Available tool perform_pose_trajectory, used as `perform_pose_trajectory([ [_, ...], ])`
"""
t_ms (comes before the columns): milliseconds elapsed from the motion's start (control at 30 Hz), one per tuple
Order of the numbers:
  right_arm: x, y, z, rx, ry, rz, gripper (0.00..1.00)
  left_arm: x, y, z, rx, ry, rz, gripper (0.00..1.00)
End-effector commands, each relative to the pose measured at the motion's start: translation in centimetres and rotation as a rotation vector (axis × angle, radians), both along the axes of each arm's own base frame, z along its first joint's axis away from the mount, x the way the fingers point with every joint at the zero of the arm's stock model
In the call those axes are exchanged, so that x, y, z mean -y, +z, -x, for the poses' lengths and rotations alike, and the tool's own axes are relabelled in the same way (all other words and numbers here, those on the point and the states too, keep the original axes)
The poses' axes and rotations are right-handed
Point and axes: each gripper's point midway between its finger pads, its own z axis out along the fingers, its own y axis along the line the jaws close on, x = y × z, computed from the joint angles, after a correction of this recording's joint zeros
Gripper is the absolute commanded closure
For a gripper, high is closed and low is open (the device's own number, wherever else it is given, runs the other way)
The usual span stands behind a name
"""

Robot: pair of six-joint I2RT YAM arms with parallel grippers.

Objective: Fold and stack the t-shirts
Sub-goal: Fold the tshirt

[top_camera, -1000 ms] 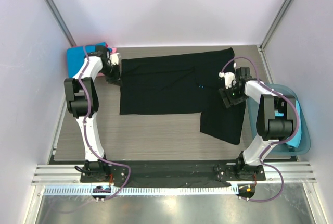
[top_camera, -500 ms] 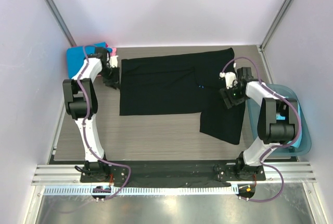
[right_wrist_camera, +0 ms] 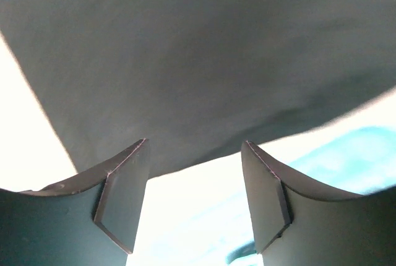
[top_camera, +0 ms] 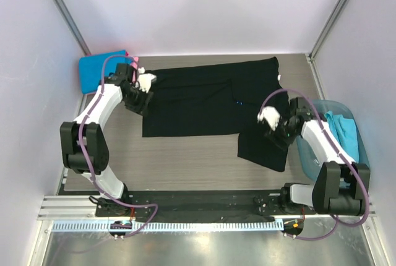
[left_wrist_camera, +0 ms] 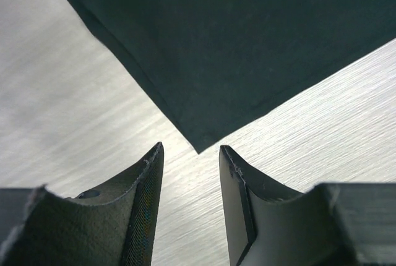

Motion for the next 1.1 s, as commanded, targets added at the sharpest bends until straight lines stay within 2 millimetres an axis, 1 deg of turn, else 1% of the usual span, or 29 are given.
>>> perform_pose_trajectory([
  [0,-0.3,-1.3,4.8,-0.049,0.309,0.071,0.35,-0.5,-1.8,-0.1,-0.015,0.036,-0.013,0.58],
  [33,-0.1,-2.4,6.4,-0.069,0.35,0.091,0.35,-0.4,-2.3,0.0,-0.016,0.046,-0.011,0.58],
  [67,0.2,-2.6,6.9,-0.047,0.42,0.127,0.36,-0.4,-2.5,0.1,-0.017,0.051,-0.015,0.58],
  [100,0.4,-2.1,7.2,0.002,0.45,0.167,0.36,-0.1,-2.7,0.2,-0.021,0.049,-0.019,0.58],
  [133,0.4,-2.9,8.6,-0.02,0.481,0.172,0.36,-0.2,-3.1,0.2,-0.025,0.057,-0.025,0.58],
  [167,0.4,-3.1,9.2,-0.018,0.509,0.181,0.36,-0.1,-3.4,0.3,-0.03,0.059,-0.031,0.58],
  [200,0.4,-2.7,9.5,0.021,0.559,0.209,0.36,-0.2,-3.5,0.3,-0.033,0.063,-0.038,0.58],
  [233,0.5,-3.4,10.9,-0.018,0.577,0.208,0.36,-0.1,-3.8,0.3,-0.039,0.069,-0.037,0.58],
  [400,1.2,-4.4,13.0,-0.057,0.598,0.249,0.35,-0.2,-4.2,0.3,-0.042,0.08,-0.041,0.58],
  [567,1.4,-5.0,13.1,-0.076,0.598,0.25,0.34,-0.4,-4.5,0.1,-0.046,0.084,-0.05,0.59],
  [700,1.5,-5.4,12.0,-0.059,0.575,0.259,0.34,-0.5,-4.8,0.3,-0.054,0.087,-0.059,0.58],
  [867,1.7,-6.2,11.4,-0.089,0.542,0.25,0.34,-1.1,-5.0,0.7,-0.053,0.079,-0.091,0.58],
  [933,1.8,-6.5,11.3,-0.097,0.541,0.25,0.34,-1.2,-5.3,1.1,-0.06,0.071,-0.097,0.58],
  [1033,2.1,-7.1,11.4,-0.124,0.531,0.256,0.38,-1.5,-5.9,1.8,-0.076,0.063,-0.111,0.58],
  [1067,2.2,-7.2,11.3,-0.13,0.52,0.257,0.46,-1.6,-6.0,2.1,-0.081,0.056,-0.119,0.58],
])
